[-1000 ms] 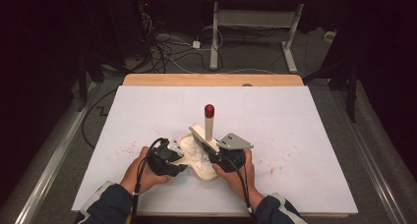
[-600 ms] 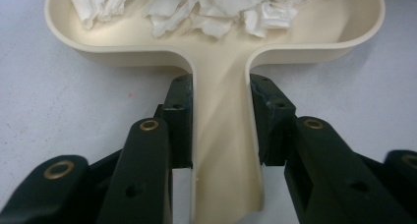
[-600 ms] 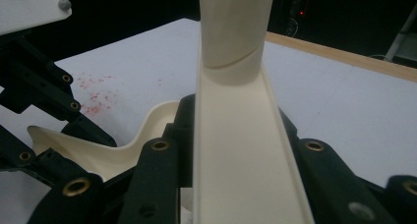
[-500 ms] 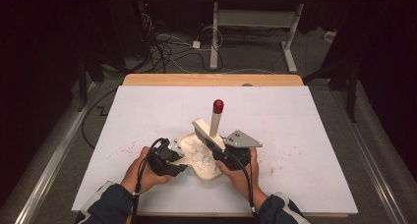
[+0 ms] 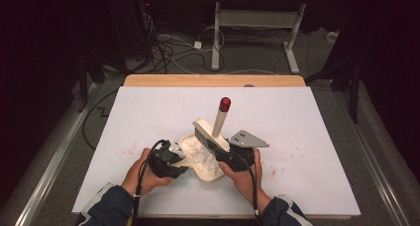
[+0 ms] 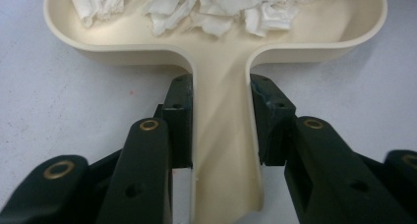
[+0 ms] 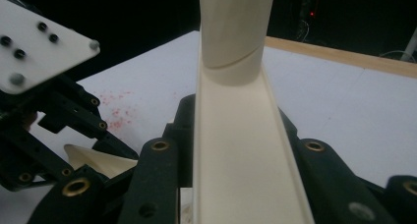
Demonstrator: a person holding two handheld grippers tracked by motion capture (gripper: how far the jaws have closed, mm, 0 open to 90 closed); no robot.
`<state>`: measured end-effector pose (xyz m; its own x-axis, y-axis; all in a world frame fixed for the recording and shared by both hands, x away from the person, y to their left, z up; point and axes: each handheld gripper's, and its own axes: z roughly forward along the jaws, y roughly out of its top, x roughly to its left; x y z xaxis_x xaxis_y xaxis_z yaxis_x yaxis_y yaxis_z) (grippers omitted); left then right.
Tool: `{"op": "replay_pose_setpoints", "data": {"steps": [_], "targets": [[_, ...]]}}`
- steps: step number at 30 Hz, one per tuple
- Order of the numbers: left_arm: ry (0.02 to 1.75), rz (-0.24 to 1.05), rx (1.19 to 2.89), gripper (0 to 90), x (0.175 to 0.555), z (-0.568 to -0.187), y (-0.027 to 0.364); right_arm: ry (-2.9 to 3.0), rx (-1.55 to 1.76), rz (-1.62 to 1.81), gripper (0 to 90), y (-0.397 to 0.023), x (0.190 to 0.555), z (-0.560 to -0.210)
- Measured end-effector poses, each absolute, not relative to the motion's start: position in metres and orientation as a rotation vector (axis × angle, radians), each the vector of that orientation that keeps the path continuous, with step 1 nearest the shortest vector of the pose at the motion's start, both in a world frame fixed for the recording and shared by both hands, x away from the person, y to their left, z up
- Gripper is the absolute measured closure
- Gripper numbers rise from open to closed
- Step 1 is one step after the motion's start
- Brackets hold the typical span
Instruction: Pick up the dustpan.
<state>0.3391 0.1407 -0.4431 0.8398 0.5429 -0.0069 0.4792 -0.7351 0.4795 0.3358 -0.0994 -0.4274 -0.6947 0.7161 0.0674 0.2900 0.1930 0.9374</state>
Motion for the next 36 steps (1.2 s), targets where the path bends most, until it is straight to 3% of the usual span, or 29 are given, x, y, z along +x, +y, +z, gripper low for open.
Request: {"op": "replay_pose_setpoints", "data": {"steps": [14, 29, 36], "targets": [[0.75, 0.192, 2.554, 63.4, 0.339, -0.444, 0.143, 2.115, 0.917, 1.514, 67.4, -0.099, 0.332, -0.426], [0.775, 0.19, 2.554, 63.4, 0.338, -0.447, 0.144, 2.118, 0.892, 1.337, 67.4, -0.155, 0.32, -0.419], [0.781, 0.189, 2.557, 63.5, 0.34, -0.447, 0.144, 2.124, 0.959, 1.204, 67.4, -0.16, 0.351, -0.439]]}}
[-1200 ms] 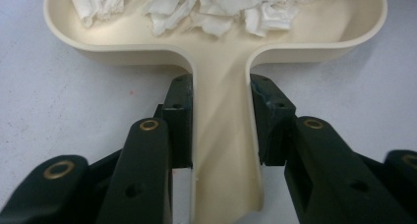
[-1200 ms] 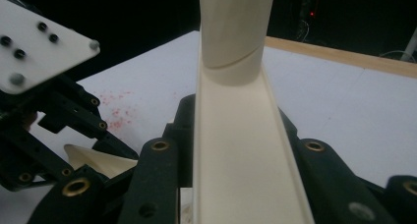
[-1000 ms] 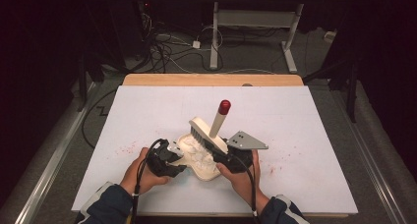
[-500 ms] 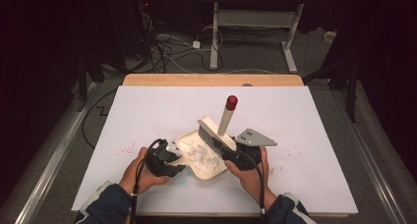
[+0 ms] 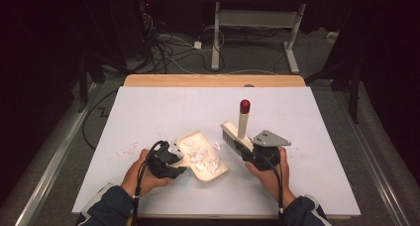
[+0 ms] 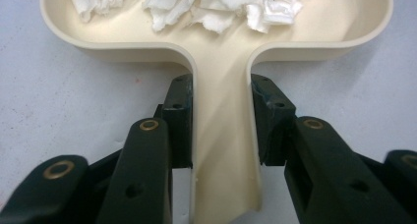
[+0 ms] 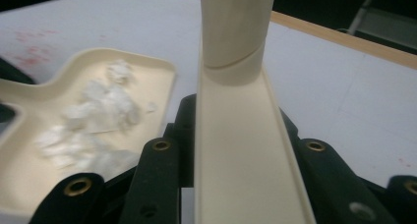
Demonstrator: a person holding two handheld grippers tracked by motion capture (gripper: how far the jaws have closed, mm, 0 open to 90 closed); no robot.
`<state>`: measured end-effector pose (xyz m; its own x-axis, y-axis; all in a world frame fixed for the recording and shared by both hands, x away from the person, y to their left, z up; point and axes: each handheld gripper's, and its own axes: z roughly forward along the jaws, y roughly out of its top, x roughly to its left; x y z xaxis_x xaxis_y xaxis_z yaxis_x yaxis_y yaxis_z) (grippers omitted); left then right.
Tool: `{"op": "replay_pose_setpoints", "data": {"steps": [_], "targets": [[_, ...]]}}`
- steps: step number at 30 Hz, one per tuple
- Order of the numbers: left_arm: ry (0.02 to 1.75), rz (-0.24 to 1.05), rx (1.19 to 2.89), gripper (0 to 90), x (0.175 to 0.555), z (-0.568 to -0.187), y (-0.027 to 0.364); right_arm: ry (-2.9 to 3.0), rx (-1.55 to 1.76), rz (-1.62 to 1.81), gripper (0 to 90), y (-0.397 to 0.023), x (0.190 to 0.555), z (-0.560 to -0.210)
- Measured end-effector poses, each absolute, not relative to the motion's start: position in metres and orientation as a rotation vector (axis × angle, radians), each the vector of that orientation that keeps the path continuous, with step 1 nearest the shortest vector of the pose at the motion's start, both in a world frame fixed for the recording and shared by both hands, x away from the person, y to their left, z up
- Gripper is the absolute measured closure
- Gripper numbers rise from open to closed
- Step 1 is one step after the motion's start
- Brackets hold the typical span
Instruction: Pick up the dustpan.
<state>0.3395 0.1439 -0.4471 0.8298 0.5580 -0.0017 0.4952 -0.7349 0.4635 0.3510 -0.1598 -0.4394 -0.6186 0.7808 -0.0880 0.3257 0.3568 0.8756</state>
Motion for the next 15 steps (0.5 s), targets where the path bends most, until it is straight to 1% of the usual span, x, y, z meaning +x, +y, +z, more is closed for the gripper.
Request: {"op": "replay_pose_setpoints", "data": {"steps": [3, 5, 15], "targets": [[0.781, 0.186, 2.556, 63.4, 0.341, -0.447, 0.144, 2.152, 0.969, 1.181, 67.5, -0.152, 0.365, -0.451], [0.784, 0.185, 2.552, 63.4, 0.342, -0.448, 0.145, 2.176, 0.963, 1.204, 67.5, -0.147, 0.366, -0.453], [0.801, 0.189, 2.546, 63.4, 0.342, -0.448, 0.148, 2.309, 0.797, 1.284, 67.5, -0.12, 0.341, -0.443]]}}
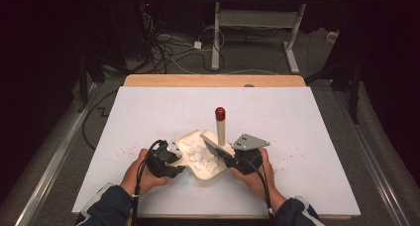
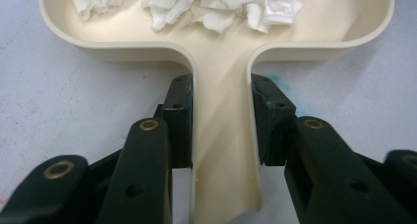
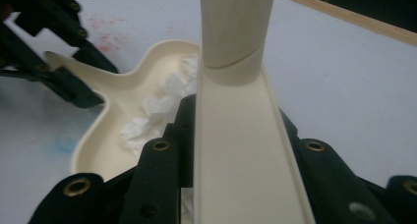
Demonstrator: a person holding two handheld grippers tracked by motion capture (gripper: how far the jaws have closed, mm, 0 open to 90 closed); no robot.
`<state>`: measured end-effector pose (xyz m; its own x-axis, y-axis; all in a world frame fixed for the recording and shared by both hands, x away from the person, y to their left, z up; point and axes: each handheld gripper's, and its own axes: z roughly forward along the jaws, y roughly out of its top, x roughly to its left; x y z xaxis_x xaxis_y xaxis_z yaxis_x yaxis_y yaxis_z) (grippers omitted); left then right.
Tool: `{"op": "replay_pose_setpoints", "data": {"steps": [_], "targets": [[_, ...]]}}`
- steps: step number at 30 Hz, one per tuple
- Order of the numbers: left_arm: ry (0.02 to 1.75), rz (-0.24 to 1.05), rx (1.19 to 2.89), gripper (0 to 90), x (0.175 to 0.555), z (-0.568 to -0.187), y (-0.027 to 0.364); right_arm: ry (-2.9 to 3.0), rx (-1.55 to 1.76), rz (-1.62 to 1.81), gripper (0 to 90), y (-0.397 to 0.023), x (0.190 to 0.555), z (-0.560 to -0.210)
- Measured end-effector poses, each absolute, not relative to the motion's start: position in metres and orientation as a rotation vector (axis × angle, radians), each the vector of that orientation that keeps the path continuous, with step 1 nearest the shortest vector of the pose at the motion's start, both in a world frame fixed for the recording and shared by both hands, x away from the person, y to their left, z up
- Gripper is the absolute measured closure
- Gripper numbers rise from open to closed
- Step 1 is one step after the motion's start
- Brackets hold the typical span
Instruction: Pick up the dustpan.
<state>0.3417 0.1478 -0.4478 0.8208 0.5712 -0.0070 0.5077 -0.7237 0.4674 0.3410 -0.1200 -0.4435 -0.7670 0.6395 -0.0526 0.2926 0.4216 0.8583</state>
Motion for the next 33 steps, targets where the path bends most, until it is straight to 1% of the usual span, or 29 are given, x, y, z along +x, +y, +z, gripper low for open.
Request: {"op": "replay_pose_setpoints", "data": {"steps": [11, 16, 24, 29, 33], "targets": [[0.798, 0.187, 2.556, 63.4, 0.344, -0.45, 0.149, 2.279, 0.773, 1.374, 67.4, -0.128, 0.335, -0.423], [0.799, 0.189, 2.559, 63.4, 0.343, -0.451, 0.15, 2.303, 0.787, 1.34, 67.4, -0.129, 0.336, -0.426], [0.81, 0.195, 2.562, 63.4, 0.345, -0.452, 0.154, 2.273, 0.763, 1.33, 67.4, -0.143, 0.332, -0.412], [0.833, 0.2, 2.553, 63.4, 0.346, -0.452, 0.156, 2.332, 0.783, 1.277, 67.4, -0.152, 0.33, -0.418], [0.843, 0.204, 2.554, 63.4, 0.348, -0.453, 0.156, 2.397, 0.754, 1.236, 67.4, -0.145, 0.328, -0.423]]}}
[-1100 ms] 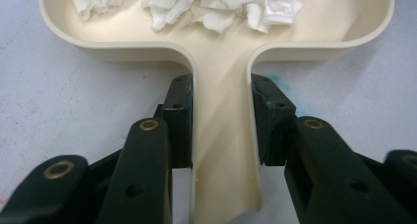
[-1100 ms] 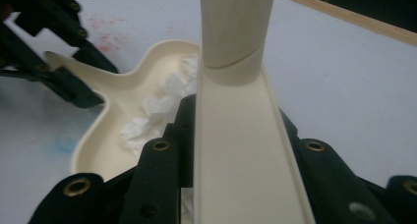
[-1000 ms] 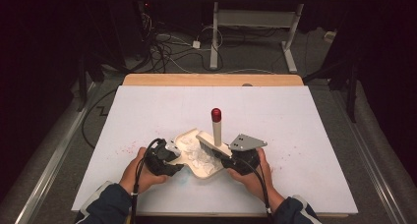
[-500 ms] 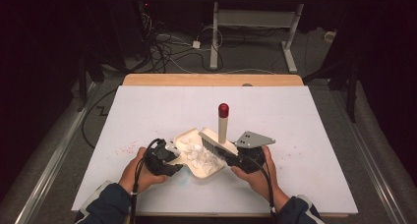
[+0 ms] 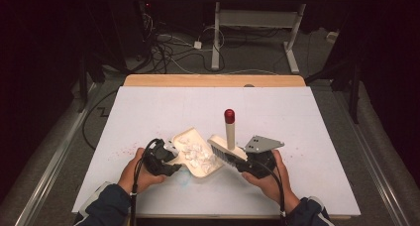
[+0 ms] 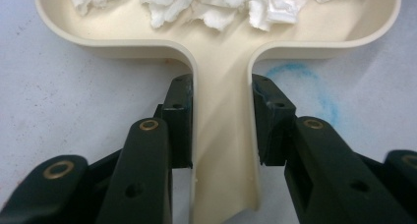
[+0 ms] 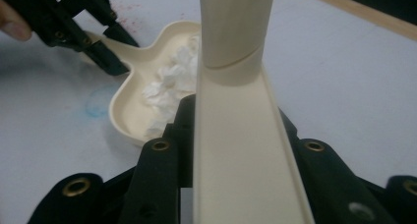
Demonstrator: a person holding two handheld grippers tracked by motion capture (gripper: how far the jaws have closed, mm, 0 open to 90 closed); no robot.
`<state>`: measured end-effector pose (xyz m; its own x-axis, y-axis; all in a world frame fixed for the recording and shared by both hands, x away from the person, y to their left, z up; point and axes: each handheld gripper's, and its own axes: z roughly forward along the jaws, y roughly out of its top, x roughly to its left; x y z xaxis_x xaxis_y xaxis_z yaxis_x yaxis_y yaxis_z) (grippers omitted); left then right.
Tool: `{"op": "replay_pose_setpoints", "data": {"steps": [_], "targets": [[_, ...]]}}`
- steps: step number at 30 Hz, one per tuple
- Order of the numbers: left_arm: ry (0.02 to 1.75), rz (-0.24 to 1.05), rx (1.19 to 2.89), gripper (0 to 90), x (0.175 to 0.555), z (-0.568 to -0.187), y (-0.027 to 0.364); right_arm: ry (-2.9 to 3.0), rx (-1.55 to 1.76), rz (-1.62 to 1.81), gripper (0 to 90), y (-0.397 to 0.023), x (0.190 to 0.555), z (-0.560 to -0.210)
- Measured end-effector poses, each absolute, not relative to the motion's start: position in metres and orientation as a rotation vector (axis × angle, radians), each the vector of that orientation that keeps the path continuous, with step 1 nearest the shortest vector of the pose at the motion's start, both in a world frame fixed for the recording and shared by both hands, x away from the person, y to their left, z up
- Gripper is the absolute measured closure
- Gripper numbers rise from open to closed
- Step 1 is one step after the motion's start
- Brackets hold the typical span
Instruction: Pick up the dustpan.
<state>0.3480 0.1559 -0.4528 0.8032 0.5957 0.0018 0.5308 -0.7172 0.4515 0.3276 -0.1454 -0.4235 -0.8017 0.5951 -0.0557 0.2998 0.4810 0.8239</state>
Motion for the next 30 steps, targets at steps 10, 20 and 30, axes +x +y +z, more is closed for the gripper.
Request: {"op": "replay_pose_setpoints", "data": {"steps": [10, 20, 30], "targets": [[0.843, 0.199, 2.553, 63.4, 0.349, -0.453, 0.156, 2.426, 0.673, 1.237, 67.4, -0.124, 0.32, -0.425], [0.855, 0.204, 2.552, 63.4, 0.351, -0.454, 0.157, 2.348, 0.676, 1.332, 67.3, -0.131, 0.316, -0.405], [0.899, 0.225, 2.528, 63.3, 0.353, -0.453, 0.163, 2.335, 0.664, 1.357, 67.3, -0.141, 0.312, -0.392]]}}
